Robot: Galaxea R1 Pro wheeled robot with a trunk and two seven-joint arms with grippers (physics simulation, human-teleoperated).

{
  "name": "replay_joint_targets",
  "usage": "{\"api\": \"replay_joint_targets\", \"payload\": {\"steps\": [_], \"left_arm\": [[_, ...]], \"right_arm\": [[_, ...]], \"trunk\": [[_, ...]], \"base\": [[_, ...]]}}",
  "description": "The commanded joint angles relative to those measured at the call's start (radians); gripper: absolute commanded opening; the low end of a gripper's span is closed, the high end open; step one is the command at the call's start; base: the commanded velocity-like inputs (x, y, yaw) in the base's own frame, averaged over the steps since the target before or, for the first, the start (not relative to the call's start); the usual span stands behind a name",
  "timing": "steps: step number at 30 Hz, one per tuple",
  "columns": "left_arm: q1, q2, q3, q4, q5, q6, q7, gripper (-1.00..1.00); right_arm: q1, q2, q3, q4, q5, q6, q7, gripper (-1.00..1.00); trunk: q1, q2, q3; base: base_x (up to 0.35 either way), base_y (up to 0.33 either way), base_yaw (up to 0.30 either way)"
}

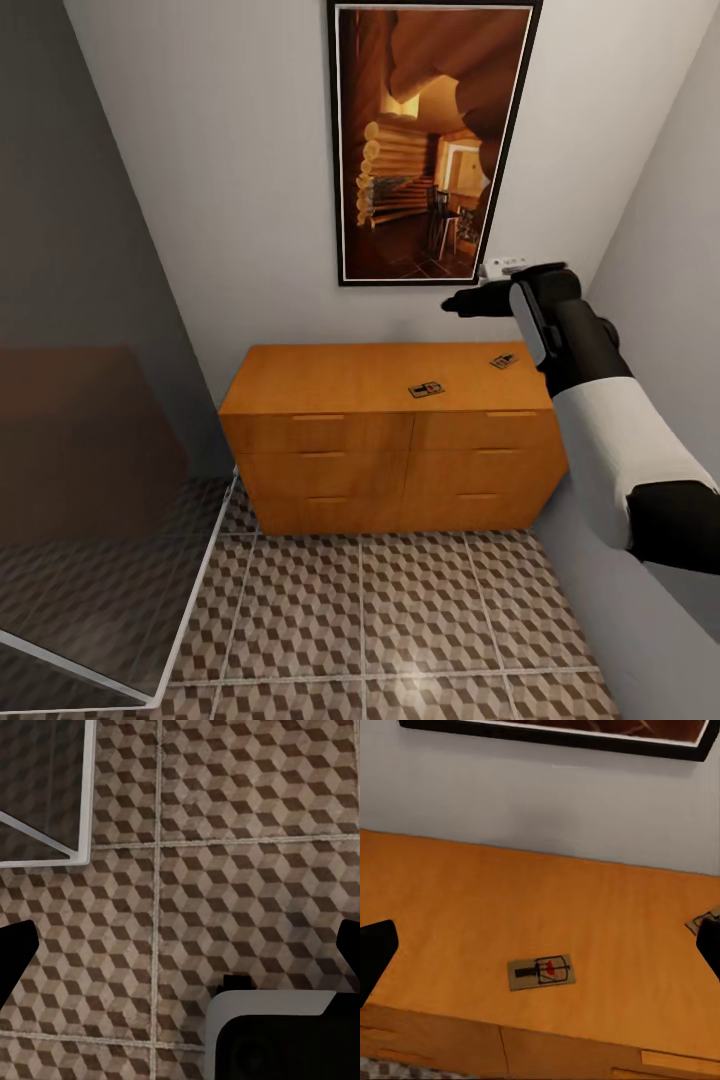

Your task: Take the four mousetraps from the cabinet in the bathroom and place them on the bathroom floor. Make sure all four end up on the same floor surface, and ensure that at least two of them are either under or directly next to the same bathroom sink.

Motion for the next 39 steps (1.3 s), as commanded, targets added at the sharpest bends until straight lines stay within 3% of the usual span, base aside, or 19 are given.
{"api": "replay_joint_targets", "payload": {"steps": [1,4,5,8,15,23,26,32,33,39], "left_arm": [[0.0,0.0,-0.009,0.0,0.002,-0.002,0.007,1.0],[0.0,0.0,-0.009,0.0,0.002,-0.002,0.007,1.0],[0.0,0.0,-0.009,0.0,0.002,-0.002,0.007,1.0],[0.0,0.0,-0.009,0.0,0.002,-0.002,0.007,1.0],[0.0,0.0,-0.009,0.0,0.002,-0.002,0.007,1.0],[0.0,0.0,-0.01,0.0,0.002,-0.002,0.007,1.0],[0.0,0.0,-0.01,0.0,0.002,-0.001,0.007,1.0],[0.0,-0.001,-0.01,0.012,0.002,-0.001,0.006,1.0],[0.0,-0.001,-0.01,0.015,0.001,-0.001,0.006,1.0],[0.0,-0.002,-0.01,0.021,0.001,-0.001,0.005,1.0]], "right_arm": [[-0.001,-0.002,0.008,0.0,0.0,0.004,0.035,1.0],[-0.002,-0.006,0.03,0.002,0.002,0.003,0.149,1.0],[-0.002,-0.012,0.051,0.003,0.006,0.001,0.231,1.0],[-0.002,-0.027,0.091,0.004,0.021,-0.01,0.353,1.0],[-0.003,-0.094,0.183,0.004,0.062,-0.098,0.612,1.0],[-0.003,-0.16,0.215,0.004,0.096,-0.209,0.884,1.0],[-0.003,-0.176,0.218,0.004,0.118,-0.259,0.954,1.0],[-0.003,-0.19,0.226,0.005,0.175,-0.36,1.106,1.0],[-0.003,-0.191,0.235,0.005,0.2,-0.387,1.157,1.0],[-0.003,-0.192,0.275,0.007,0.268,-0.517,1.309,1.0]], "trunk": [[0.001,-0.002,-0.002],[0.001,-0.002,-0.002],[0.001,-0.002,-0.002],[0.001,-0.002,-0.002],[0.001,-0.002,-0.002],[0.001,-0.002,-0.002],[0.001,-0.002,-0.002],[0.001,-0.002,-0.002],[0.001,-0.002,-0.002],[0.001,-0.002,-0.002]], "base": [[0.0,0.0,0.0],[0.0,0.0,0.0],[0.0,0.0,0.0],[0.0,0.0,0.0],[0.0,0.0,0.0],[0.0,0.0,0.0],[0.0,0.0,0.0],[0.0,0.0,0.0],[0.0,0.0,0.0],[0.0,0.0,0.0]]}}
